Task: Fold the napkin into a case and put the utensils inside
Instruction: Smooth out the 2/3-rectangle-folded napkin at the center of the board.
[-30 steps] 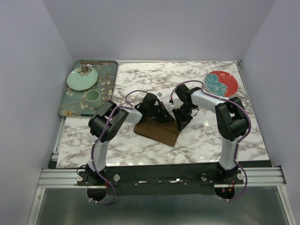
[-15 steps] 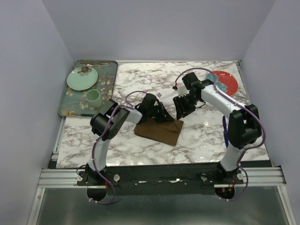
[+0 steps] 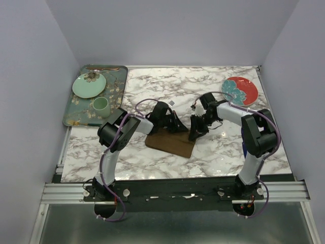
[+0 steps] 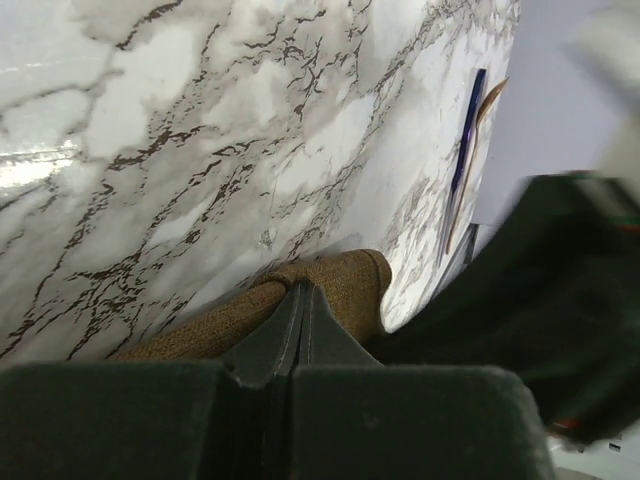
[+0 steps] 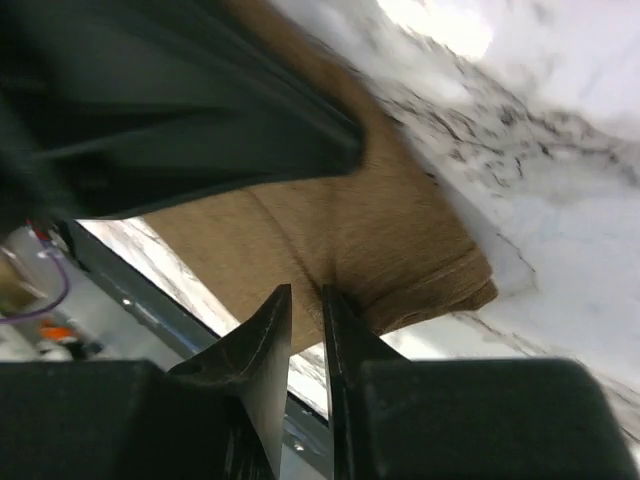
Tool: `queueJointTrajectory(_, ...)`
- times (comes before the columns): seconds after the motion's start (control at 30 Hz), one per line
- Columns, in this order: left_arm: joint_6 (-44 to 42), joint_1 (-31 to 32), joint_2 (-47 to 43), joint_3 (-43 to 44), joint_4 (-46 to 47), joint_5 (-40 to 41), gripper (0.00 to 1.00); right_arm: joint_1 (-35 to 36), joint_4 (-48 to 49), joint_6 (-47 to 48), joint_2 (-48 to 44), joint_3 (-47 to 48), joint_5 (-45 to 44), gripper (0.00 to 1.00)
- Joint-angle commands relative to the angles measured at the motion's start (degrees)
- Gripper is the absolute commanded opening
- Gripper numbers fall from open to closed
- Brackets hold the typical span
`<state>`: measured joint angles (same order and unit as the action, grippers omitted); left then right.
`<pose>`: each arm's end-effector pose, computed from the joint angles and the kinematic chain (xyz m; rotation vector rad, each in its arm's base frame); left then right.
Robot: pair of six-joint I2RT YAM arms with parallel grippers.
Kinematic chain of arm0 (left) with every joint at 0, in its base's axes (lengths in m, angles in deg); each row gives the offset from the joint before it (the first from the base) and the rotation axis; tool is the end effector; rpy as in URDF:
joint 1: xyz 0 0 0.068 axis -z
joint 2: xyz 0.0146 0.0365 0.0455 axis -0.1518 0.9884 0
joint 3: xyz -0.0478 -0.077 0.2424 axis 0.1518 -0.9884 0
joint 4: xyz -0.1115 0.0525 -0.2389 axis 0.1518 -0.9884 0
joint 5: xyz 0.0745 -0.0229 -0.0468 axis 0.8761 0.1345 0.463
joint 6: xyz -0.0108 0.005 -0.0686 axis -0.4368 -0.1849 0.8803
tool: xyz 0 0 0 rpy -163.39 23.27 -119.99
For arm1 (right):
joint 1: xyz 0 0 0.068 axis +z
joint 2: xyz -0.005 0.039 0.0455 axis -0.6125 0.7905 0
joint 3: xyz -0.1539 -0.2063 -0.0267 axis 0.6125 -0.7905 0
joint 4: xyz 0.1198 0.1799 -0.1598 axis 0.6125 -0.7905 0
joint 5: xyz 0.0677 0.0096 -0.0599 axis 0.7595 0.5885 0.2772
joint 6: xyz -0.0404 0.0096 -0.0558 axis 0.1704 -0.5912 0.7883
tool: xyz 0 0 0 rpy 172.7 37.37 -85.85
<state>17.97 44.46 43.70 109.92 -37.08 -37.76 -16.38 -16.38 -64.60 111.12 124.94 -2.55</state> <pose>0.3275 -0.2717 0.0724 -0.2489 2.5014 -1.4717 0.3148 0.1558 0.1298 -0.3708 2.9151 0.9141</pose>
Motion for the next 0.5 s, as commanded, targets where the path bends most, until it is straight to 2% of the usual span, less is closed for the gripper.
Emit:
queueJointTrajectory(0.0, -1.93, -0.92, 3.11, -2.42, -4.53, 2.15, 0.00, -2.66, 11.98, -8.15, 3.57, -7.89, 7.84, 0.25)
queueJointTrajectory(0.1, -2.20, -1.27, 3.28, -2.59, -4.79, 2.24, 0.00, -5.21, 12.09, -8.07, 8.05, -8.24, 11.09, 0.24)
queueJointTrajectory(0.2, -2.55, -1.71, 3.37, -2.86, -4.79, 2.15, 0.00, -8.63, 11.83, -7.19, 8.76, -9.47, 14.87, 0.24)
queueJointTrajectory(0.27, -2.81, -1.97, 3.37, -2.95, -4.88, 2.15, 0.00, -10.22, 10.78, -4.56, 7.80, -9.21, 23.46, 0.26)
queueJointTrajectory(0.3, -2.90, -1.98, 3.37, -3.03, -4.88, 2.15, 0.00, -10.22, 8.77, -3.07, 5.62, -7.73, 27.24, 0.28)
queueJointTrajectory(0.33, -2.81, -1.98, 3.37, -3.12, -4.79, 1.98, 0.00, -10.22, 8.14, -0.88, 4.21, -7.02, 33.63, 0.36)
queueJointTrajectory(0.4, -2.64, -1.98, 3.46, -3.30, -4.35, 1.89, 0.00, -10.31, 8.92, -1.21, 0.96, -5.44, 37.10, 0.45)
queueJointTrajectory(0.43, -2.64, -2.06, 3.46, -3.39, -4.09, 1.89, 0.00, -10.23, 9.62, -2.17, -1.23, -3.52, 38.42, 0.53)
queueJointTrajectory(0.47, -2.55, -1.98, 3.46, -3.47, -4.00, 1.98, 0.00, -10.31, 10.32, -2.79, -1.95, -2.89, 38.61, 0.55)
